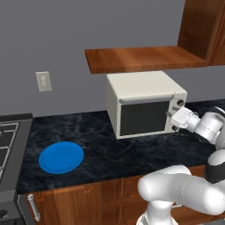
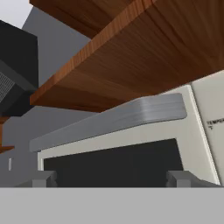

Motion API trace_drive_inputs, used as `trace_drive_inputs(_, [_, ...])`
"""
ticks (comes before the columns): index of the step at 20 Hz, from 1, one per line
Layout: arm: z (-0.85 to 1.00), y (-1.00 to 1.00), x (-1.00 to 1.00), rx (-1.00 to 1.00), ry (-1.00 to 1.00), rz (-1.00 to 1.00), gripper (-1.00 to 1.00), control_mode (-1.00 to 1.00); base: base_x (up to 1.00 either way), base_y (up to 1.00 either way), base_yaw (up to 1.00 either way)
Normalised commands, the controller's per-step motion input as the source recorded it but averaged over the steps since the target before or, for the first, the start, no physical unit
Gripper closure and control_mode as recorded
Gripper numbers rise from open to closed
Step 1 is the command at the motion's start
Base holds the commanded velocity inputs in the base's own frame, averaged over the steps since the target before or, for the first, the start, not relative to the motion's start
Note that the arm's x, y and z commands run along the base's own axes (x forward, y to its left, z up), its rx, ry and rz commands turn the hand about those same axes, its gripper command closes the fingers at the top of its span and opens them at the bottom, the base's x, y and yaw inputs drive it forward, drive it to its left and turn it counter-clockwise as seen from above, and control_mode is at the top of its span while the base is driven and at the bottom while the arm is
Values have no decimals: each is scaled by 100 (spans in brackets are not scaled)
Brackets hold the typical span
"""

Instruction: Pull the toaster oven rack outwards. Pick up the baguette from the plate and place it on the toaster oven rack. Close the toaster oven door fully and set the temperature to the lowest setting.

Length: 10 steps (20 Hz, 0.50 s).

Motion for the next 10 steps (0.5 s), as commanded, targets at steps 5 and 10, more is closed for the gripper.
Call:
trace_drive_inputs(5, [37,-52,-86,6,5,-19,-100,-100,0,0,0])
trace_drive_inputs(10, [36,-33,-81,2,3,-32,-100,-100,0,0,0])
